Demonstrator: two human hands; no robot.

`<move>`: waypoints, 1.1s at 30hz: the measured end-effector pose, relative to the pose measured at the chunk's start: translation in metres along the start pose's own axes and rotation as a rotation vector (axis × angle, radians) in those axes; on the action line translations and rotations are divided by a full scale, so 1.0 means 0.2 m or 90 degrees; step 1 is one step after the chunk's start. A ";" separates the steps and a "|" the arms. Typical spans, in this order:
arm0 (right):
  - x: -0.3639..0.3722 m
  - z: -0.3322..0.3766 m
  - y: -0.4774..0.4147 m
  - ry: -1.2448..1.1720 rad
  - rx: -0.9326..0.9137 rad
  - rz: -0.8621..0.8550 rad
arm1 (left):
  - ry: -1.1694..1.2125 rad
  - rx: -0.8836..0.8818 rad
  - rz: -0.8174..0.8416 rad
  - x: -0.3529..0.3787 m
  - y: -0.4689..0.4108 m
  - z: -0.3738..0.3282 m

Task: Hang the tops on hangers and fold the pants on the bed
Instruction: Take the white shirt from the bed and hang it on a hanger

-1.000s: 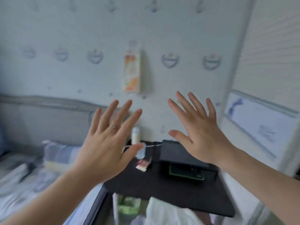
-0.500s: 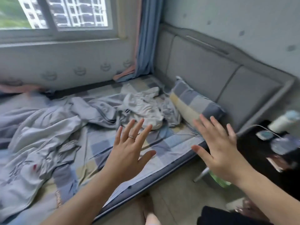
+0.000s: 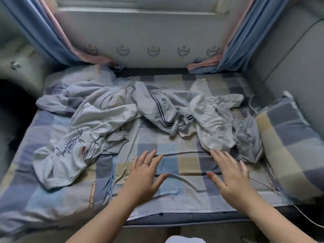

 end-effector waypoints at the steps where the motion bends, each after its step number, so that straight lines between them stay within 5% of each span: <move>1: 0.04 -0.02 -0.08 -0.006 0.002 0.018 | 0.014 -0.018 0.011 0.03 -0.03 0.05; 10: 0.57 0.02 -0.70 0.012 0.008 0.145 | 0.068 -0.154 0.103 0.32 -0.37 0.63; 23: 2.24 0.68 -1.70 -0.009 -0.099 0.298 | -0.033 -0.388 0.169 1.13 -0.54 2.37; 28: 2.74 1.06 -2.01 0.010 -0.209 0.325 | -0.080 -0.419 0.126 1.25 -0.60 2.78; 33: 2.99 1.39 -2.25 0.030 -0.291 0.296 | -0.154 -0.487 -0.055 1.10 -0.61 3.10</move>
Point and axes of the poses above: each hand's wrist, its own y-axis away from the middle knuckle, its own x-axis out of the palm, z = x × y, the point moved 10 cm from there along -y, towards the middle knuckle, and after that the axes turned 8 degrees about -x, right-handed, at the moved point
